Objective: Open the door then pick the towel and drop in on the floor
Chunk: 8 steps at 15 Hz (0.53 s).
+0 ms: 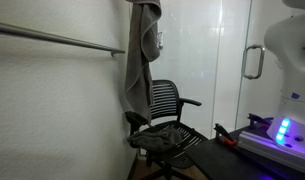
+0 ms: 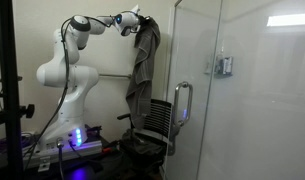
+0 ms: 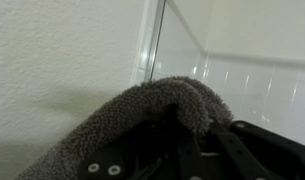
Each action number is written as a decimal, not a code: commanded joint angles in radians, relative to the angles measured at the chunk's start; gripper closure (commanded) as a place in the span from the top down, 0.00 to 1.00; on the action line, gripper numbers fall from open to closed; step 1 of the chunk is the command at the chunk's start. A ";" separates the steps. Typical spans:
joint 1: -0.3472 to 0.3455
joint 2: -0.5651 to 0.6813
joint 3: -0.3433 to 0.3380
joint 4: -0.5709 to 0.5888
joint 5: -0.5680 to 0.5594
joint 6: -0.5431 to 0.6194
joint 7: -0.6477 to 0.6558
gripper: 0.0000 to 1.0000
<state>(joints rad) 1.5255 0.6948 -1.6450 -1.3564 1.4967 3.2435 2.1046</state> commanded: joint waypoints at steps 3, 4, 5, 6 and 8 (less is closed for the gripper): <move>0.079 -0.050 -0.206 0.124 -0.253 -0.284 -0.062 0.02; 0.102 -0.117 -0.177 0.166 -0.352 -0.267 -0.064 0.02; 0.092 -0.135 -0.170 0.225 -0.388 -0.271 -0.067 0.02; 0.081 -0.155 -0.148 0.284 -0.432 -0.262 -0.047 0.02; 0.054 -0.183 -0.114 0.396 -0.506 -0.244 0.012 0.02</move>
<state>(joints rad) 1.6235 0.5927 -1.8282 -1.1430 1.0758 2.9809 2.0912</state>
